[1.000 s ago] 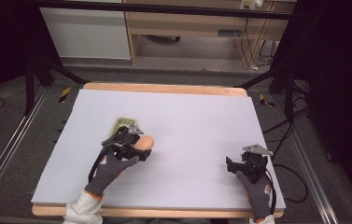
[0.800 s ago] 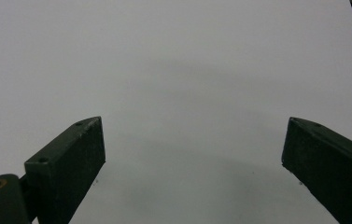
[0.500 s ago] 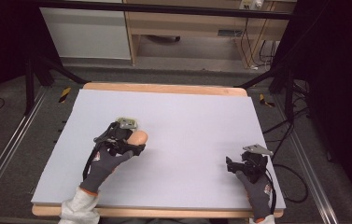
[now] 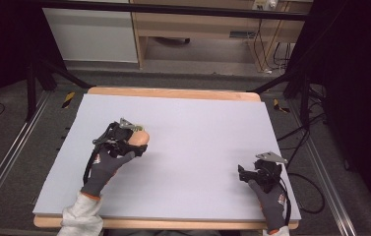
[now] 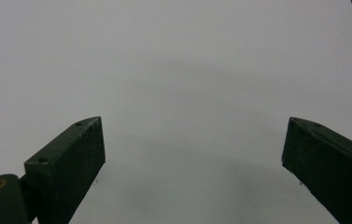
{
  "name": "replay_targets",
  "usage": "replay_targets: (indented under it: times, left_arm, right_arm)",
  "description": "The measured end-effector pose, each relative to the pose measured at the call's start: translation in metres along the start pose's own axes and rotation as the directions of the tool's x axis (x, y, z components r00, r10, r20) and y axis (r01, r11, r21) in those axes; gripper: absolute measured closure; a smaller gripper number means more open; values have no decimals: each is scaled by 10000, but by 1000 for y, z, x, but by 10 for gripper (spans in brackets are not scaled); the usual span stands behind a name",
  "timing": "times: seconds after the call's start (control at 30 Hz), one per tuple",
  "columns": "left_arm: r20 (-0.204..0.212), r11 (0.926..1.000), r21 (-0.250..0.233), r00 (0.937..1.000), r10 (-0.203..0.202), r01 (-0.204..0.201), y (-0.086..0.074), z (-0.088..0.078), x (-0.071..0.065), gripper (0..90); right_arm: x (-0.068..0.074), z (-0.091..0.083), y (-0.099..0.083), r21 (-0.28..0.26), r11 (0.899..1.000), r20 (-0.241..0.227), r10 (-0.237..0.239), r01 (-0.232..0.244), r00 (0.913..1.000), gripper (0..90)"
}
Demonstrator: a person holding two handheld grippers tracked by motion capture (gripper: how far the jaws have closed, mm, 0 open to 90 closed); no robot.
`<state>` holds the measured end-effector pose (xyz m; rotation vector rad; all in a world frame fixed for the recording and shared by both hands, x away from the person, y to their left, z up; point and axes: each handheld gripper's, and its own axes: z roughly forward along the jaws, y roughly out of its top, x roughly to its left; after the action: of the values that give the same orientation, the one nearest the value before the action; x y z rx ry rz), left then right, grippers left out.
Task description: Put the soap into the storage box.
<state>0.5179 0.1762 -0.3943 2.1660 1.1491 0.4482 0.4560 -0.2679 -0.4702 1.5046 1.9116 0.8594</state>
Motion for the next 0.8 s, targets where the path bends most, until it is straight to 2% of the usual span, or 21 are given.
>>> replay_targets:
  times: [0.8]
  left_arm:
    - [-318,9989,211,9986,-419,426,8,15,23,318]
  right_arm:
    - [1,4,0,114,9999,49,-59,59,10000,63]
